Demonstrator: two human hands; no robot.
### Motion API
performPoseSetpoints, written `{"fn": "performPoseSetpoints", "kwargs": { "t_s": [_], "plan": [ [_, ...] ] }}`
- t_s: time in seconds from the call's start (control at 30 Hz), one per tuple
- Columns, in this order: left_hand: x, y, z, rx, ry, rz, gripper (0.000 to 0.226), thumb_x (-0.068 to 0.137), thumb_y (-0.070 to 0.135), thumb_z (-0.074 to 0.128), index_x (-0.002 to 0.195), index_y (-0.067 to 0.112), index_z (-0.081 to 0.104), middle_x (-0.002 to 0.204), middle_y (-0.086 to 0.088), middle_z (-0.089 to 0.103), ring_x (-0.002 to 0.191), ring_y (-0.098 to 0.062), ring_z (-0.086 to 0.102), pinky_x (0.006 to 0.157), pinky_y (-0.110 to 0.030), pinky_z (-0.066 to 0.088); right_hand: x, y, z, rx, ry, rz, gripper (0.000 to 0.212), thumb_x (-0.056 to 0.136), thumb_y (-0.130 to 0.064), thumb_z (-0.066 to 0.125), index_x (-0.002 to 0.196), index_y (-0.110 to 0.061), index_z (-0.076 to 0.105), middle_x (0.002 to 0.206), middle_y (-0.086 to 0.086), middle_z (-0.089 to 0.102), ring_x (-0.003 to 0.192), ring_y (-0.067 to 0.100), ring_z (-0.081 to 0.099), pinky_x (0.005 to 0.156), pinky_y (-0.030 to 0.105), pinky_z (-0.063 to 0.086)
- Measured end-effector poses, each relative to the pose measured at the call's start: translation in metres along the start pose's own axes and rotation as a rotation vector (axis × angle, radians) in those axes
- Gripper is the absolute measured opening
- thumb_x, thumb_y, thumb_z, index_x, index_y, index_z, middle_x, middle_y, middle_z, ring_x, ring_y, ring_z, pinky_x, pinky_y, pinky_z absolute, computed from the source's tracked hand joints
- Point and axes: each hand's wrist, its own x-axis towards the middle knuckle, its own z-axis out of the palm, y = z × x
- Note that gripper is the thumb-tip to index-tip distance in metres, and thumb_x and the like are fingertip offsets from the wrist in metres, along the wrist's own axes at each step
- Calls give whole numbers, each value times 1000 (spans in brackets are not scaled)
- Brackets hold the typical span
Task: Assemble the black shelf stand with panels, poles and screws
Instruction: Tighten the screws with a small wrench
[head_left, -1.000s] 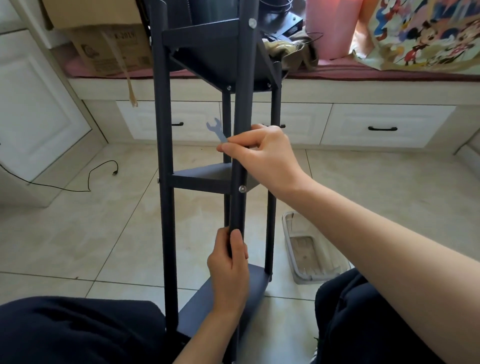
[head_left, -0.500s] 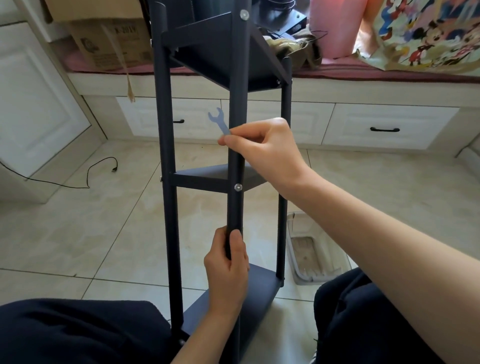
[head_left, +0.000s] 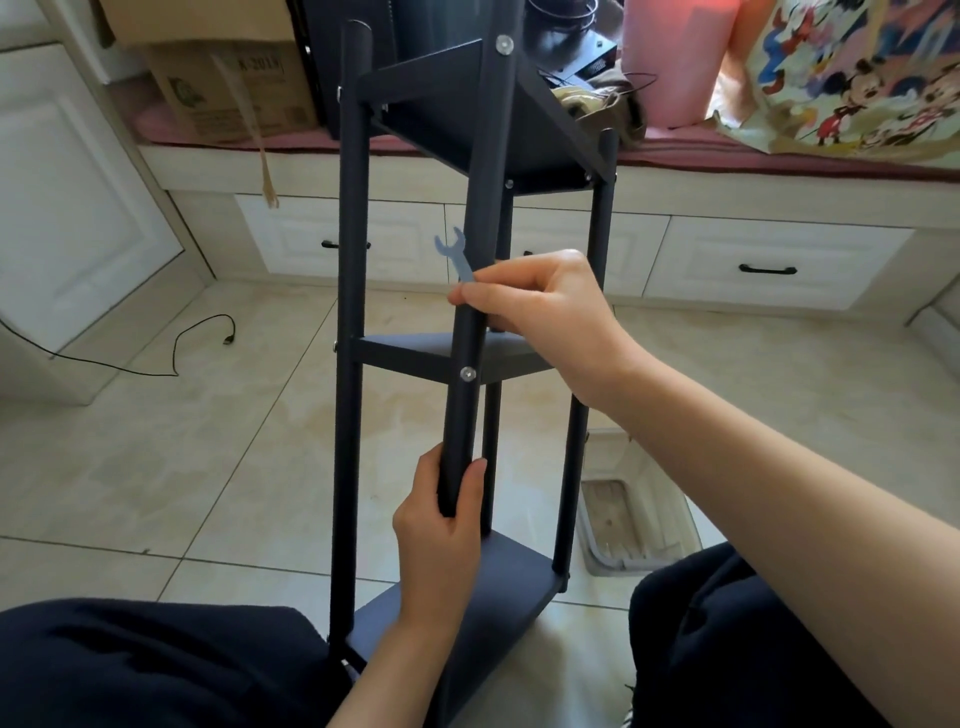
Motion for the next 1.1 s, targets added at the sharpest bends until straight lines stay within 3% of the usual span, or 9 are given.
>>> {"fn": "performPoseSetpoints", "kwargs": {
  "t_s": [0.2, 0.37, 0.57, 0.67, 0.77, 1.1],
  "plan": [
    [3, -2, 1, -42, -11, -25, 32, 88, 49, 57, 106, 24, 64, 58, 15, 51, 50, -10, 44, 51, -26, 41, -10, 12, -20, 113, 71, 169, 9, 88, -14, 70, 91, -12, 78, 105, 6, 73, 106, 18, 67, 88, 32, 59],
    [4, -4, 4, -67, -1, -26, 37, 88, 48, 58, 111, 20, 66, 60, 16, 53, 53, -12, 48, 52, -28, 43, -27, 30, -37, -73, -18, 357, 13, 85, -18, 73, 94, -10, 78, 98, 3, 72, 95, 14, 66, 81, 27, 58],
    [8, -7, 3, -58, 0, -21, 45, 88, 54, 57, 116, 20, 65, 69, 16, 55, 61, -13, 54, 57, -29, 47, -44, 59, -39, -153, -9, 605, 14, 83, -20, 77, 93, -10, 78, 100, 6, 70, 81, 17, 61, 69, 27, 54],
    [11, -7, 2, -61, 5, -20, 52, 86, 59, 56, 121, 20, 64, 73, 12, 57, 62, -14, 55, 58, -30, 48, -52, 75, -29, -157, -5, 701, 12, 83, -18, 76, 90, -8, 78, 88, 6, 68, 72, 17, 57, 69, 27, 55],
    [13, -7, 2, -55, 8, -18, 52, 87, 58, 57, 124, 21, 64, 78, 10, 61, 66, -15, 59, 60, -31, 51, -54, 83, -13, -135, 51, 688, 12, 86, -16, 74, 90, -6, 78, 76, 6, 65, 69, 15, 58, 67, 25, 56],
    [14, -9, 3, -53, 4, -42, 46, 89, 53, 59, 123, 24, 65, 75, 15, 60, 64, -15, 57, 60, -32, 48, -32, 70, 18, -156, -32, 537, 16, 91, -19, 69, 100, -8, 76, 75, 3, 61, 73, 15, 58, 70, 23, 55]
  ]
}}
